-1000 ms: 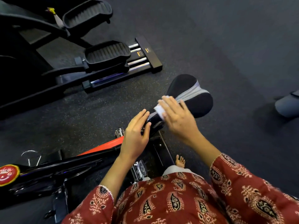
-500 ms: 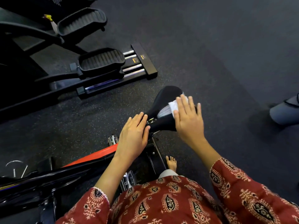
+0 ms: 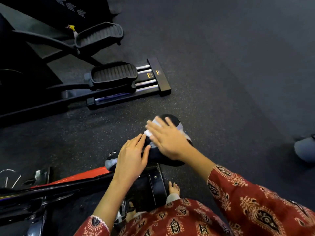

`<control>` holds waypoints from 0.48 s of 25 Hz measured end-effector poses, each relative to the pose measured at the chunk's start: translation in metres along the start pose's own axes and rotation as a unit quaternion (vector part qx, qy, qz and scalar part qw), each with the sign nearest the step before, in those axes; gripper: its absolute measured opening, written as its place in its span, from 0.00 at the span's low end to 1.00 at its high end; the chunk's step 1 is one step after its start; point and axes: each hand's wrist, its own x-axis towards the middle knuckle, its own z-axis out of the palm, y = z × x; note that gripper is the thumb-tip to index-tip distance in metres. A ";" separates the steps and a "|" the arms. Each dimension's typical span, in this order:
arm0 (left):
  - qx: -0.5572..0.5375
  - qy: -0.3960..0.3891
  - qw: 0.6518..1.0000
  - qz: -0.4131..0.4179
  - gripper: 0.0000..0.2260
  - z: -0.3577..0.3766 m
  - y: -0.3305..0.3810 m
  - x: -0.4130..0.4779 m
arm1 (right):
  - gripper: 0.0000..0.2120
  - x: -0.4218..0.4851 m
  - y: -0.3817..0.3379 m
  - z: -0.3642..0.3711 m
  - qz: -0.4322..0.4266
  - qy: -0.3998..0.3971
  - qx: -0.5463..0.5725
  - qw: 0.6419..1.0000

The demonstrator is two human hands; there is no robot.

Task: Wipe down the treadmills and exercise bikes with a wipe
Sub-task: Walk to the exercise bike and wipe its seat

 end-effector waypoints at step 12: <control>0.015 -0.005 0.999 -0.028 0.23 0.027 0.033 0.017 | 0.27 -0.027 0.025 -0.003 0.259 0.021 0.229 0.938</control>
